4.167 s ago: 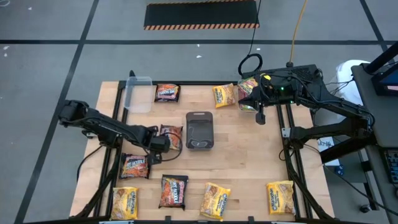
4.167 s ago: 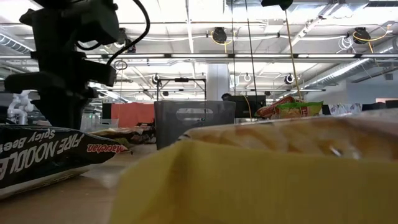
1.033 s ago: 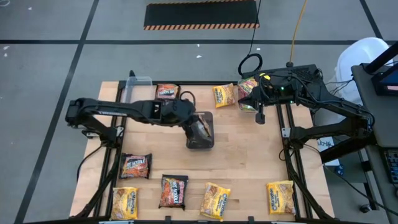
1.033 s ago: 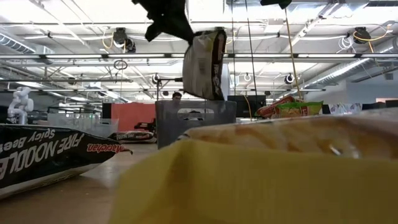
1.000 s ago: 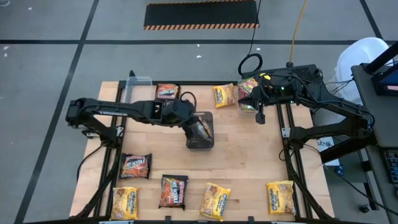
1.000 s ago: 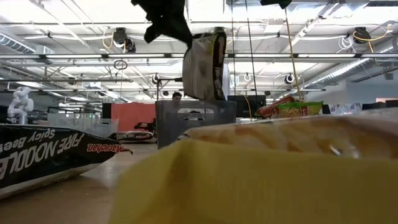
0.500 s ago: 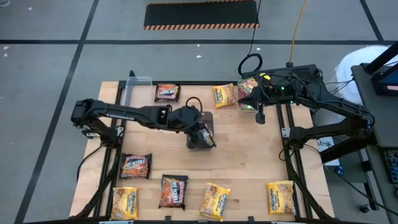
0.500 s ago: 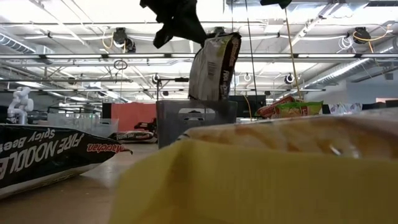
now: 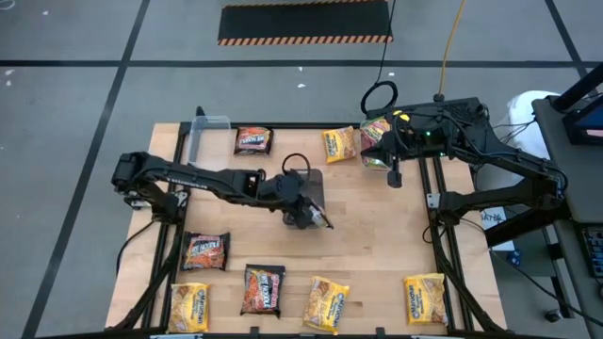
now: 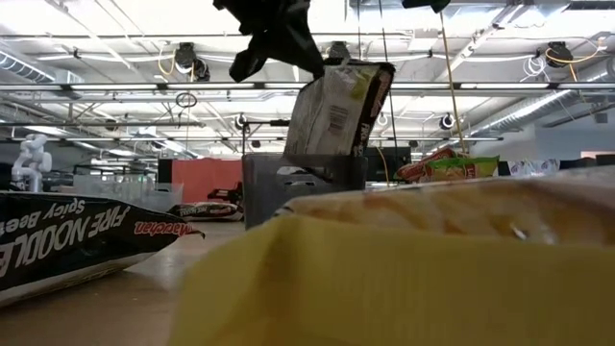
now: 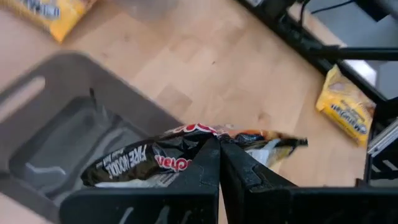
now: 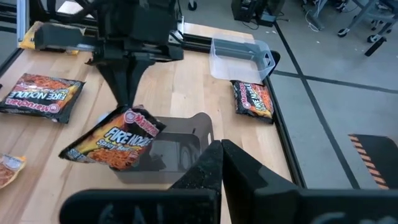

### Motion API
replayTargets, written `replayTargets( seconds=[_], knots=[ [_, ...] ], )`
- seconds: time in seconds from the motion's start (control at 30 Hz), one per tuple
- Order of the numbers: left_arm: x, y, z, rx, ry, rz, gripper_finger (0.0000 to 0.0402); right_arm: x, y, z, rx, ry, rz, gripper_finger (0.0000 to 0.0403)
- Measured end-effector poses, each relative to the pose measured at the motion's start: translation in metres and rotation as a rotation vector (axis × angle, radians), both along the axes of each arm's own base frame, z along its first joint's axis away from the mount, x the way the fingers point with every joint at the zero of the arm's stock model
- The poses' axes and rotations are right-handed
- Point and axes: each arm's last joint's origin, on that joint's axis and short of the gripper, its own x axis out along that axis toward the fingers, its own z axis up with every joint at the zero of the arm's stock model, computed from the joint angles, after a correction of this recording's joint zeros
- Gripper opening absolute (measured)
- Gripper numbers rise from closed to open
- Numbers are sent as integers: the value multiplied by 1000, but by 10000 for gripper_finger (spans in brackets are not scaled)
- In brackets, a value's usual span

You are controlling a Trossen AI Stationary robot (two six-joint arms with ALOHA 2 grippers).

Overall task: Sort Maruchan noodles
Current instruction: Put the middle right black noodle pack into the black bin

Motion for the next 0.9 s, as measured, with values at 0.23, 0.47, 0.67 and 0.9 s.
replayTargets(
  seconds=[0.23,0.47,0.67,0.9],
  knots=[
    [4,-13,-10,-61,12,58,0,0,0,0,-10,0,6,0],
    [8,-21,-17,-88,19,73,0,0,0,0,-31,3,18,0],
    [6,-23,-19,-107,39,82,0,1,0,2,-38,-15,18,0],
    [6,-23,-20,-111,41,81,0,0,0,0,3,-5,6,0]
  ],
)
